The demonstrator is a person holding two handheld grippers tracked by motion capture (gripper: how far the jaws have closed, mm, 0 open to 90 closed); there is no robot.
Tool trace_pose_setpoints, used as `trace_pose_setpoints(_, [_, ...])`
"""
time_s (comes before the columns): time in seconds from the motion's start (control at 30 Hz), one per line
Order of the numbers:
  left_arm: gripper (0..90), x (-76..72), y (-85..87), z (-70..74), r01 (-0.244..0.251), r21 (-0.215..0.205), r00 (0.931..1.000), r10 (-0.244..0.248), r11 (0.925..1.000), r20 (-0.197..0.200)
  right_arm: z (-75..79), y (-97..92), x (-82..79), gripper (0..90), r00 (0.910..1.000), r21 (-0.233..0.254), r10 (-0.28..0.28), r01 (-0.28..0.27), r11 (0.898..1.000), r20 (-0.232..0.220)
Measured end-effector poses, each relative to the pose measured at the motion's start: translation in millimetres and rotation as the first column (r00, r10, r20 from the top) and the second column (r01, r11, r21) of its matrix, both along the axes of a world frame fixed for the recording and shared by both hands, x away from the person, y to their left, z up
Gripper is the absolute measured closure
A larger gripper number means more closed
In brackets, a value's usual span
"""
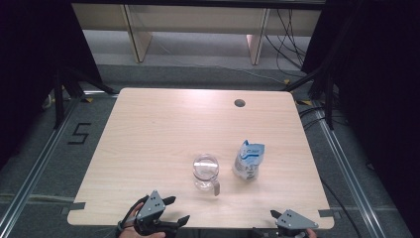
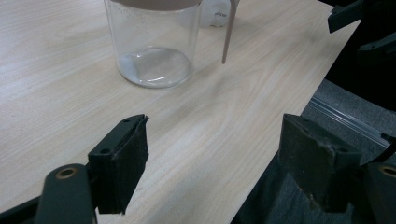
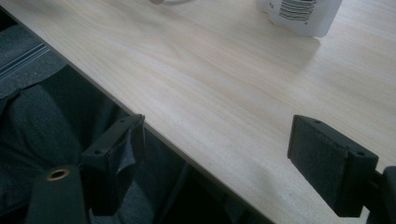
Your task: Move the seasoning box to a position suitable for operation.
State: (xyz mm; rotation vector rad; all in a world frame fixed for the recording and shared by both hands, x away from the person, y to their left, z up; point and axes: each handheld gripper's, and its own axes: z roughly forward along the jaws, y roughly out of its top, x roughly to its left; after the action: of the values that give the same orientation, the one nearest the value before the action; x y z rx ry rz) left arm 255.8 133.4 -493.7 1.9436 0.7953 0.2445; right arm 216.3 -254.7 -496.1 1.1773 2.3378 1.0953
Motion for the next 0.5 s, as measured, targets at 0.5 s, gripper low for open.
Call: trace_pose_setpoints(0.5, [29.2, 6.8, -14.7, 12.7, 0.002, -0.037, 0.9999, -0.001, 0.9993, 0.014, 0.3, -1.2, 1.2, 20.0, 0.9999, -0.013, 0.004, -0.003, 1.0, 0.014])
